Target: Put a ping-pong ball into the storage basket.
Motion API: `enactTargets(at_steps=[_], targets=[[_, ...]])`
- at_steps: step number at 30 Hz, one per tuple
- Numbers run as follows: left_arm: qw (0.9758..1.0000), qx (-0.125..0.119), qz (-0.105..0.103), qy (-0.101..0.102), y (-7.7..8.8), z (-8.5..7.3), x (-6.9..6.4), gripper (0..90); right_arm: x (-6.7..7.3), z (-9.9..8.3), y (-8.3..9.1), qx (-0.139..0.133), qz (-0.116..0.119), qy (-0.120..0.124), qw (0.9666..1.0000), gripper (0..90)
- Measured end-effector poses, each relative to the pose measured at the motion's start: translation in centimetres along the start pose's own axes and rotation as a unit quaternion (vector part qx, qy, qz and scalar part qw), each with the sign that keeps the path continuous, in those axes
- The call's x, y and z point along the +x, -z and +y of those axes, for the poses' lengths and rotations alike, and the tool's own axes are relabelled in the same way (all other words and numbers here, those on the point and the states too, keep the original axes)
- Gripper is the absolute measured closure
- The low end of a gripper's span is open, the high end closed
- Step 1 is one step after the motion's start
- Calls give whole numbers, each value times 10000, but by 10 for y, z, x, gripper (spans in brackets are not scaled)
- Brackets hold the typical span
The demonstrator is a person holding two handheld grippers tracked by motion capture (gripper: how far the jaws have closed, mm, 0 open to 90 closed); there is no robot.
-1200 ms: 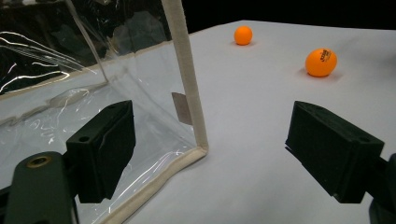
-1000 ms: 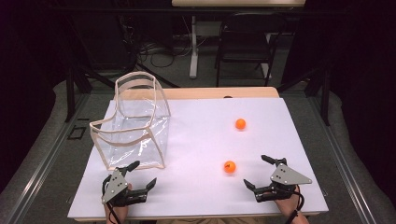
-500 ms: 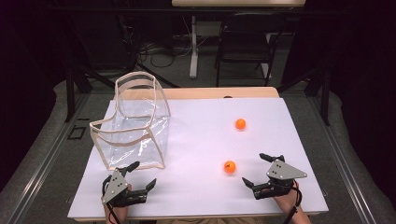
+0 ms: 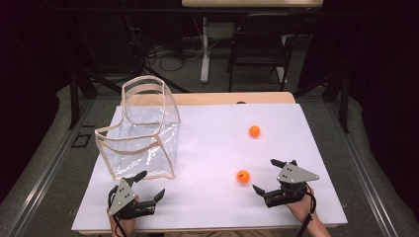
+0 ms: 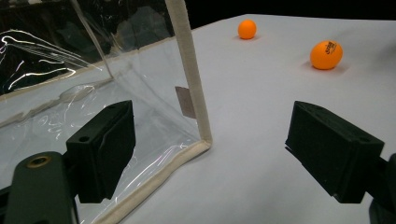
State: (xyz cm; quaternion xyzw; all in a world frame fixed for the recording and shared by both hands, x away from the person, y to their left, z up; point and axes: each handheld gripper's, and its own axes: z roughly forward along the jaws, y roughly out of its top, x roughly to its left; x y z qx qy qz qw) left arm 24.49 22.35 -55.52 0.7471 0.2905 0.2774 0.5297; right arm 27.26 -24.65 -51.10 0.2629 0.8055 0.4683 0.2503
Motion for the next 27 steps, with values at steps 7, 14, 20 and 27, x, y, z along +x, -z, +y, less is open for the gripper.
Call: enactTargets(at_steps=[7, 14, 20, 27], targets=[[10000, 18, -15, -24, -1, 0, 0, 157, 2, 11, -9, 209, 125, 39, 9997, 0], [10000, 25, -27, -41, -1, 0, 0, 157, 1, 17, -17, 417, 220, 17, 9989, 0], [10000, -11, 11, -44, 1, 0, -1, 157, -4, 25, -30, 678, 375, -83, 9970, 0], [10000, 5, -10, -39, 0, 0, -1, 157, -5, 31, -49, 964, 569, -170, 9936, 0]])
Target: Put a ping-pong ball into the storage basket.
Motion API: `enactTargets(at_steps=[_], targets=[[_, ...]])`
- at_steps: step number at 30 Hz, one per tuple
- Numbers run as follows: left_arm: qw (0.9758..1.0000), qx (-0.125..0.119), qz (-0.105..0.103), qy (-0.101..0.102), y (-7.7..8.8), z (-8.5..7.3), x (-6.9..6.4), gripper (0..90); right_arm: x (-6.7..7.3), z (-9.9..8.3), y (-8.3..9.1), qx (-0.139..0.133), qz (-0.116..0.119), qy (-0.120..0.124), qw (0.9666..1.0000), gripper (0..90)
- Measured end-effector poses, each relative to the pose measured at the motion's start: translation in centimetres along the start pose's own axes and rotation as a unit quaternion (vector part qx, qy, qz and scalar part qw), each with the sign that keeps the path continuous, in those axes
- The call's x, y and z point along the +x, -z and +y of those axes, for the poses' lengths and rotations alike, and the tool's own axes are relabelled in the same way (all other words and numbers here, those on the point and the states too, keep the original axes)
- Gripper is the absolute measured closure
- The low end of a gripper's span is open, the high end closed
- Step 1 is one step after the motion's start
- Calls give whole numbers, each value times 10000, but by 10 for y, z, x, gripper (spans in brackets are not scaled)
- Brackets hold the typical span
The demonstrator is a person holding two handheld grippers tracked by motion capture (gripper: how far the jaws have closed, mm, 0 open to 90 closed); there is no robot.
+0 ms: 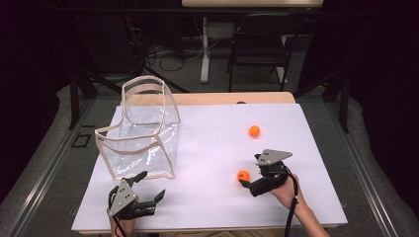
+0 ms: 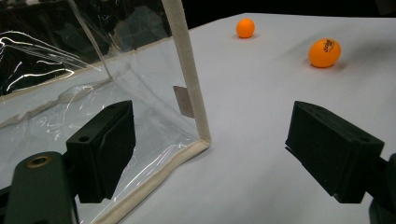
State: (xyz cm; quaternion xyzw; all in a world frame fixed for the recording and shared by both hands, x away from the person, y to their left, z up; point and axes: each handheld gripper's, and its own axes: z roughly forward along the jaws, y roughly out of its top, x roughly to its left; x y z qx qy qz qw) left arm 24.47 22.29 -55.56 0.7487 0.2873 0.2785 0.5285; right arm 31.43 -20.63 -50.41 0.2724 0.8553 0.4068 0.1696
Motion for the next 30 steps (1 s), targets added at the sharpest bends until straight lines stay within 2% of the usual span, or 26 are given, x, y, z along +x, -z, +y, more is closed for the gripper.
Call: enactTargets(at_steps=[9, 20, 28, 30], targets=[[10000, -4, -38, -39, 0, 1, -1, 157, 3, -1, -16, 290, 98, 55, 9995, 0], [10000, 24, -34, -21, -1, 0, 0, 157, 2, -5, -23, 353, 156, 20, 9993, 0], [10000, 33, -58, -71, 0, 1, -1, 157, 1, -10, -31, 505, 231, -14, 9985, 0], [10000, 35, -47, -70, 1, 0, -1, 157, 0, -13, -35, 569, 181, -33, 9982, 0]])
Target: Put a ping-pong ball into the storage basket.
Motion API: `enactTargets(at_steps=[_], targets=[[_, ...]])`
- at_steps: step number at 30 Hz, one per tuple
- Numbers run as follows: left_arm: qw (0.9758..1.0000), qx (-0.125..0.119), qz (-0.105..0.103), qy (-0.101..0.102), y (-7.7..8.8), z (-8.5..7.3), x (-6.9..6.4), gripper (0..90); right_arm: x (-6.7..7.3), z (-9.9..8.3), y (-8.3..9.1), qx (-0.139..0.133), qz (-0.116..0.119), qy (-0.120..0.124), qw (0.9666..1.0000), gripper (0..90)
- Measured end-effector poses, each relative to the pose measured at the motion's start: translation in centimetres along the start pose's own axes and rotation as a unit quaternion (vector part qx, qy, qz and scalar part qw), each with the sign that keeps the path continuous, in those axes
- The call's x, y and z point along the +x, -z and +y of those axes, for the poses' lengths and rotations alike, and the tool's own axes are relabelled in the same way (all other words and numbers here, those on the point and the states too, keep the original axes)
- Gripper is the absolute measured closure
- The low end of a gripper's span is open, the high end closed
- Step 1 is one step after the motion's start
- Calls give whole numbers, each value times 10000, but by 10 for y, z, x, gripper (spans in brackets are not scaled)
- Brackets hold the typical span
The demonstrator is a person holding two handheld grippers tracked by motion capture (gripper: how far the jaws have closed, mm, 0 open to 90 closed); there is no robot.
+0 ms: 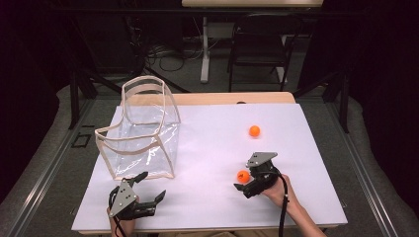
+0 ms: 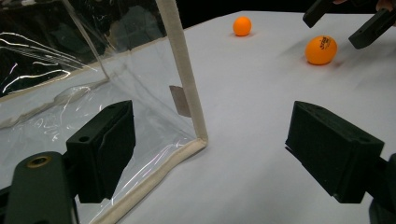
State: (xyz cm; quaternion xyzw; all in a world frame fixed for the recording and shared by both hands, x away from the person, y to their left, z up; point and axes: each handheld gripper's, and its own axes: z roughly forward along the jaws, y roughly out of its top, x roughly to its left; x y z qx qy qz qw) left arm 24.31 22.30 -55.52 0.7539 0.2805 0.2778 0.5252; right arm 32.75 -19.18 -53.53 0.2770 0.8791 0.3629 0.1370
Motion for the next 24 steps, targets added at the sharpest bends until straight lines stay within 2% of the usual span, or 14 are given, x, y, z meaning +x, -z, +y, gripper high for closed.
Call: enactTargets(at_steps=[12, 17, 18, 22, 23, 24], targets=[[10000, -7, 47, 14, 2, 0, 0, 157, -3, -4, -3, 35, 54, -58, 10000, 0], [10000, 11, 34, -2, 1, -1, 0, 157, -1, -6, -8, 174, -12, 1, 9998, 88], [10000, -1, 32, -1, 1, -1, 0, 157, -1, -7, -9, 211, -75, -17, 9997, 151], [10000, 9, 29, -4, 1, -1, 0, 157, -2, -7, -10, 264, -138, -28, 9996, 219], [10000, 11, 35, 6, 0, -1, 0, 157, -1, -7, -10, 322, -201, -35, 9993, 280], [10000, 14, 33, 2, 0, -1, 0, 157, -1, -7, -10, 322, -201, -35, 9993, 280]])
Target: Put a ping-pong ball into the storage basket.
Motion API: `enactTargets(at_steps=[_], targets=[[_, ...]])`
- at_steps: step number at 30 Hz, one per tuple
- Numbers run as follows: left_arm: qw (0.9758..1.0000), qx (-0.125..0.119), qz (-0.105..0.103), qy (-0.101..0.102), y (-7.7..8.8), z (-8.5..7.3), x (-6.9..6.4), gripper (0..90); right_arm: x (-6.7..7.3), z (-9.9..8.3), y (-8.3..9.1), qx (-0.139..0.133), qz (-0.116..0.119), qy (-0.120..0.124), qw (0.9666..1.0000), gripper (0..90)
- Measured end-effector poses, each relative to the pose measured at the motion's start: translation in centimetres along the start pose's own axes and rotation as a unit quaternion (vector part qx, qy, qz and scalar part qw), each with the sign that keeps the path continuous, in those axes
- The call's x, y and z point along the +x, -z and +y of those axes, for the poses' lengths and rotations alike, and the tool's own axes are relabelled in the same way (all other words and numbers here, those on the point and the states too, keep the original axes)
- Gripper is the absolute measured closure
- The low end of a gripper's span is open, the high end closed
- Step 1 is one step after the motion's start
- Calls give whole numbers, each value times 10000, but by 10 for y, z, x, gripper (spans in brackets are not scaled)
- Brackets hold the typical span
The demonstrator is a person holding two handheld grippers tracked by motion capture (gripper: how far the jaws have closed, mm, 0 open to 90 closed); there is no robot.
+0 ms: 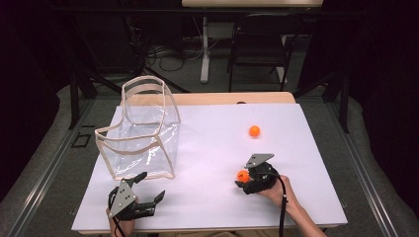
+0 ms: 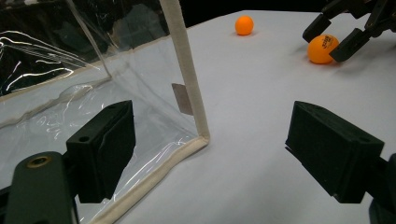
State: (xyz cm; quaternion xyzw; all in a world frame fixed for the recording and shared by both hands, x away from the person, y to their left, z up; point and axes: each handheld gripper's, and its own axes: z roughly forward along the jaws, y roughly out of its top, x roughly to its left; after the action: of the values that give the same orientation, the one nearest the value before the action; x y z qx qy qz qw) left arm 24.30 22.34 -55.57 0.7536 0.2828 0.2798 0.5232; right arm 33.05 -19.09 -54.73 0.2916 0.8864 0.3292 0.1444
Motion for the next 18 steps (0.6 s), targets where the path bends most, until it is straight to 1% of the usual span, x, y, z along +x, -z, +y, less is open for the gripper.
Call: enactTargets(at_steps=[2, 4, 8, 9, 11, 12, 13, 18], targets=[[10000, 7, -12, -16, 0, 0, 0, 157, 0, 0, 0, -13, 25, 10, 10000, 316], [10000, 4, -13, -27, 0, 0, 0, 157, 0, -1, 1, -10, 0, 25, 10000, 351], [10000, 10, -21, 0, 0, 0, 0, 157, 1, -1, 0, 76, 7, 68, 9999, 399], [10000, 15, -25, 3, 0, 0, 1, 157, 2, -1, -2, 131, -50, 102, 9998, 437], [10000, 23, -34, -1, 0, 0, 1, 157, 2, -1, -3, 163, -55, 132, 9998, 469], [10000, 23, -34, -1, 0, 0, 1, 157, 2, -1, -3, 163, -55, 132, 9998, 469], [10000, 20, -31, -1, 0, 0, 1, 157, 2, -1, -3, 174, -80, 148, 9997, 501], [10000, 19, -25, -3, 0, 0, 1, 157, 2, -1, -1, 165, -112, 162, 9997, 504]])
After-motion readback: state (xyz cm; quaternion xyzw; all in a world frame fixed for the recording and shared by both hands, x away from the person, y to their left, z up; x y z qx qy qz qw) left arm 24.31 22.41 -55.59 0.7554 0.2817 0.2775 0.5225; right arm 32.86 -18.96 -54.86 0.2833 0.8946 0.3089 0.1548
